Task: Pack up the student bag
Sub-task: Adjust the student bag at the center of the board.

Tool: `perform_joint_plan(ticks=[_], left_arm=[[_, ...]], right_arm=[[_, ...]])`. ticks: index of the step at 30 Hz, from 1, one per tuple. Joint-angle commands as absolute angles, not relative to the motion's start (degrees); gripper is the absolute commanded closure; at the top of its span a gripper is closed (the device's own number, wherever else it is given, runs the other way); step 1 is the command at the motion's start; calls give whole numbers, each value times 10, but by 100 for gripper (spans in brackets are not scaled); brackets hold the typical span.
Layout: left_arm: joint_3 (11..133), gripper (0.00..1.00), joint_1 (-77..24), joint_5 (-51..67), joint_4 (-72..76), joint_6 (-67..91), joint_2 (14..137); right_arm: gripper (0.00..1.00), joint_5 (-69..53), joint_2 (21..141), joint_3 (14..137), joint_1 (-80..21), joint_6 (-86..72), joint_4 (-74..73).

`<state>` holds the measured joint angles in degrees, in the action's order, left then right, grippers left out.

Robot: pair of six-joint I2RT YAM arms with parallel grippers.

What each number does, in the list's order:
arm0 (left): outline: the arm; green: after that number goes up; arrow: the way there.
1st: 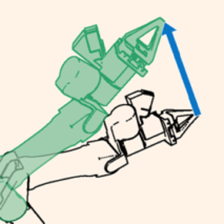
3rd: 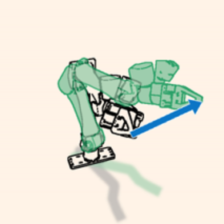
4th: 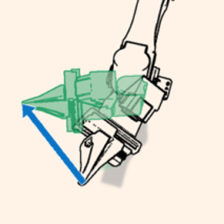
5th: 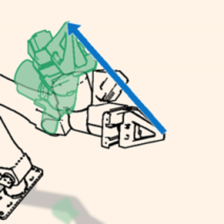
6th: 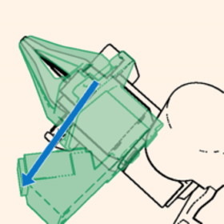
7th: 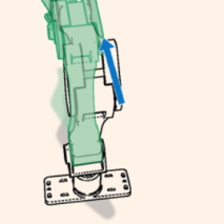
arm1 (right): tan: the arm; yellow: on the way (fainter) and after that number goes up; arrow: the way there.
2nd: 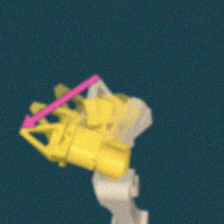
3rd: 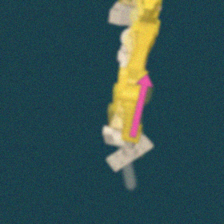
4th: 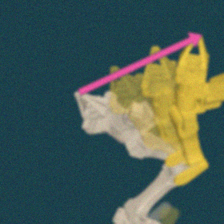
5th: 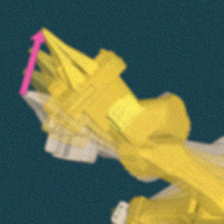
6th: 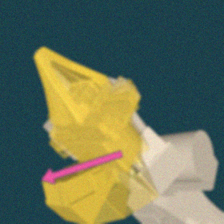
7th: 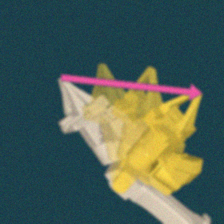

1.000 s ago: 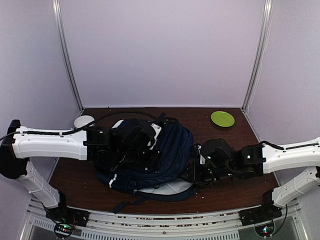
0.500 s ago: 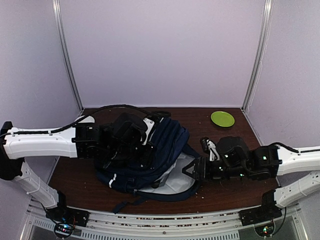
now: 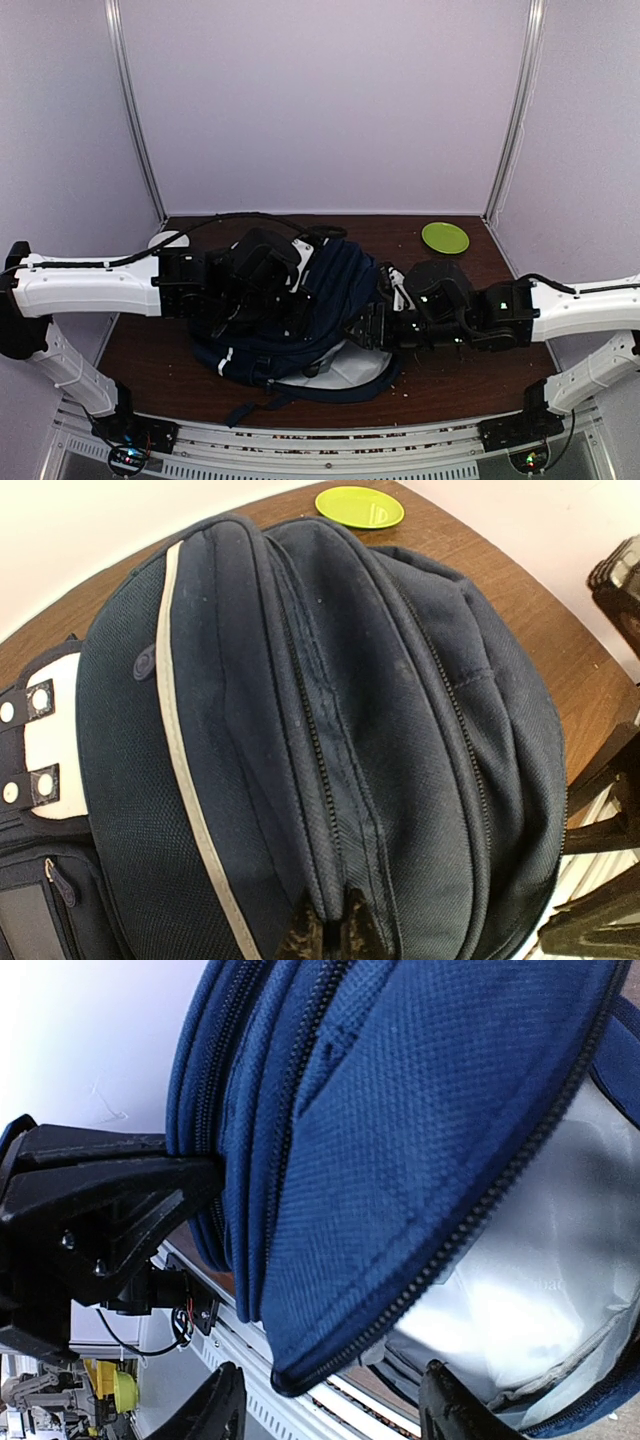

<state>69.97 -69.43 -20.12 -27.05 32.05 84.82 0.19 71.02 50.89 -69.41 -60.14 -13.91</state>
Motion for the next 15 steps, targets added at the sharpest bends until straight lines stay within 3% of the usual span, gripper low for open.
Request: perform_joint_plan(ticks=[1,11,15], left_arm=[[722,100,-685,-228,-230,308,841],[713,100,-685,-235,-240,310,821],[704,100,-685,-236,-248,316,803]], right_arm=[[43,23,731,536,-695,-594,-120],[80,8,753,535,-689,-575,-77],[88,-26,739,524,-689,-529,-37]])
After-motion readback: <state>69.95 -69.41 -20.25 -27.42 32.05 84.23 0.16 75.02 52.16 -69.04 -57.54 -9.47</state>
